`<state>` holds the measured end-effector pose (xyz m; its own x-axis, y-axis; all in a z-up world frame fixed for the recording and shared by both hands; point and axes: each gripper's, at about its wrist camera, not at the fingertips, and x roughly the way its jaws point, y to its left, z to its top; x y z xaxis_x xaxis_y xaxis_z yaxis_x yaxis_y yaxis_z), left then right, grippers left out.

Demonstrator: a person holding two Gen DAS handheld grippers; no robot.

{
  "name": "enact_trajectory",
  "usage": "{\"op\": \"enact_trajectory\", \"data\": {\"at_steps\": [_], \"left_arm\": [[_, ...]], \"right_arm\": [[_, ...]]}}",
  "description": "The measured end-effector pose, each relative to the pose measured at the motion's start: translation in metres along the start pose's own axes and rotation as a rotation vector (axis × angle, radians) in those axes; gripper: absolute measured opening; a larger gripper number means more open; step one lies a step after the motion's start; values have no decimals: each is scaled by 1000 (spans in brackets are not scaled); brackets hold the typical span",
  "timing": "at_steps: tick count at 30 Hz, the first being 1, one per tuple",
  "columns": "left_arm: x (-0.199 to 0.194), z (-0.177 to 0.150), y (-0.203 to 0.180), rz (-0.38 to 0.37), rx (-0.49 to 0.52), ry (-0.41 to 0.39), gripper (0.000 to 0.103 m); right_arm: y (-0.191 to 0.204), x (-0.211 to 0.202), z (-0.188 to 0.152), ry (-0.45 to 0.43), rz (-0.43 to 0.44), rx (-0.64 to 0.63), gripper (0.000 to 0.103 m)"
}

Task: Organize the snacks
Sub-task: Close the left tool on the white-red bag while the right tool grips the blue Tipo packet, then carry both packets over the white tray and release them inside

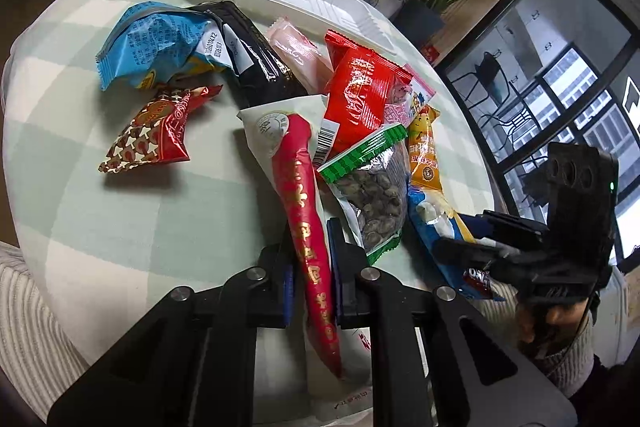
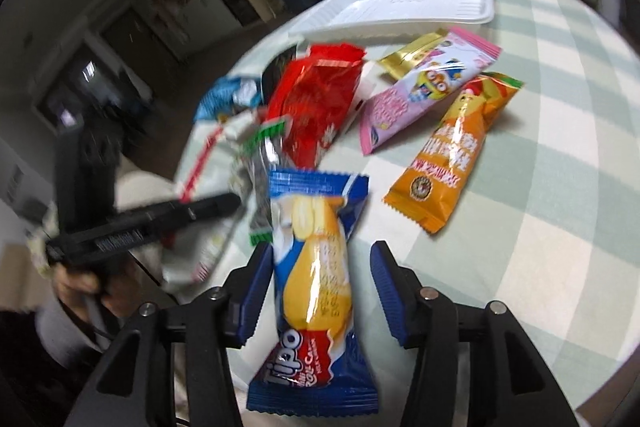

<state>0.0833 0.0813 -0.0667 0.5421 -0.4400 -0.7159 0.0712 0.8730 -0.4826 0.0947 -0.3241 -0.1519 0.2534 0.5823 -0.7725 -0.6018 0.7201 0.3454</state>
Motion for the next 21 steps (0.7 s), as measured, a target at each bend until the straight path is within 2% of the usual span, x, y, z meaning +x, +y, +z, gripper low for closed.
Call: {"op": "enact_trajectory", "data": {"at_steps": [3, 4, 5, 9, 16, 21], "left_arm": [[6, 0, -4, -7, -12, -4, 12], [6, 0, -2, -17, -22, -5, 12], [5, 0, 1, -30, -37, -6, 11], [3, 0, 17, -101, -117, -4, 11], [-2, 0, 36, -242, -239, -5, 11], [-11, 2, 48, -312, -297, -16, 11]], "right_arm": [[2, 0, -2, -7, -20, -12, 49], [0, 0, -2, -6, 8, 3, 35], [-3, 1, -3, -3, 37, 27, 30], [-18, -1, -6, -26, 112, 125, 30], [-46, -7, -10, -72, 344, 339, 29], [-65, -7, -15, -101, 511, 473, 29]]}}
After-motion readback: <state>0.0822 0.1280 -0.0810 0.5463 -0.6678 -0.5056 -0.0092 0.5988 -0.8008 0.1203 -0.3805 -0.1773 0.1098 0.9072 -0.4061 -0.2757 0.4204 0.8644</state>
